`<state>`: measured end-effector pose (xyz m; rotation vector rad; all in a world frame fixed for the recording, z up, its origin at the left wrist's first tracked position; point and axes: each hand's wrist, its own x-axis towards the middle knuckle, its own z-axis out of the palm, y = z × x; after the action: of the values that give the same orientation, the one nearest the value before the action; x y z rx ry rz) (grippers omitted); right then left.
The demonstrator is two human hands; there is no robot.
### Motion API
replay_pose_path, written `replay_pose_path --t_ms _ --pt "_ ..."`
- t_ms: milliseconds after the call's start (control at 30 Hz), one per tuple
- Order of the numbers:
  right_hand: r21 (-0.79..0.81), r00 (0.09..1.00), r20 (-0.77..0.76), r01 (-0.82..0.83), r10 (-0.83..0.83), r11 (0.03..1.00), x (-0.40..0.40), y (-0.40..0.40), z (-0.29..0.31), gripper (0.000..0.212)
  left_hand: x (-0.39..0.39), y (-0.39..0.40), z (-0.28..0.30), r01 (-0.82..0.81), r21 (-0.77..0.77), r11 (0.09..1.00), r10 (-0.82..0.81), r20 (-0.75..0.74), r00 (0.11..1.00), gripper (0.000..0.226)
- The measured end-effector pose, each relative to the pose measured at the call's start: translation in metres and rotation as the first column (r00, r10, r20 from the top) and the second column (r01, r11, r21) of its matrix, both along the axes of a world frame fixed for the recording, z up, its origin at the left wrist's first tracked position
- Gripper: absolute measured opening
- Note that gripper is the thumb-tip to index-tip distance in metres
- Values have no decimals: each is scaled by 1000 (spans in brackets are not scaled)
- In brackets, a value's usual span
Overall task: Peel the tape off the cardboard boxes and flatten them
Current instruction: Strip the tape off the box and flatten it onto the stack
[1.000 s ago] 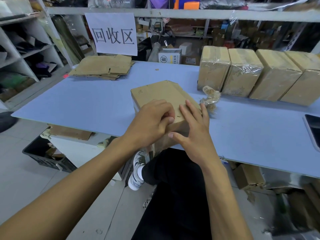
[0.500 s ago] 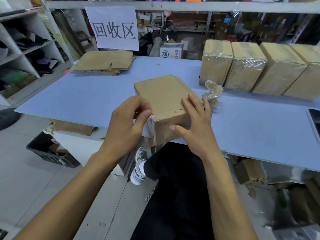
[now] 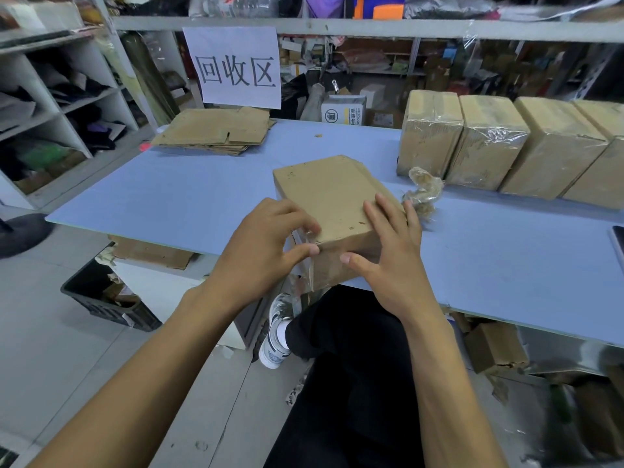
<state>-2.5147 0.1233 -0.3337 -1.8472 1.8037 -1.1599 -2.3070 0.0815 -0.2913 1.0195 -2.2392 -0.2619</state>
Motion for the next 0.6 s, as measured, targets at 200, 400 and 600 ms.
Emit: replay_pose_path --t_ms 200,400,600 --pt "5 1000 -4 0 0 1000 0 0 0 82 5 -5 7 62 -22 998 -61 46 997 11" --pt "14 1000 9 11 -12 1000 -1 -1 2 81 3 2 -6 6 -100 995 -6 6 1000 5" --pt "-5 1000 16 18 -18 1000 -1 -3 -1 81 2 16 -18 -62 46 997 69 -168 983 10"
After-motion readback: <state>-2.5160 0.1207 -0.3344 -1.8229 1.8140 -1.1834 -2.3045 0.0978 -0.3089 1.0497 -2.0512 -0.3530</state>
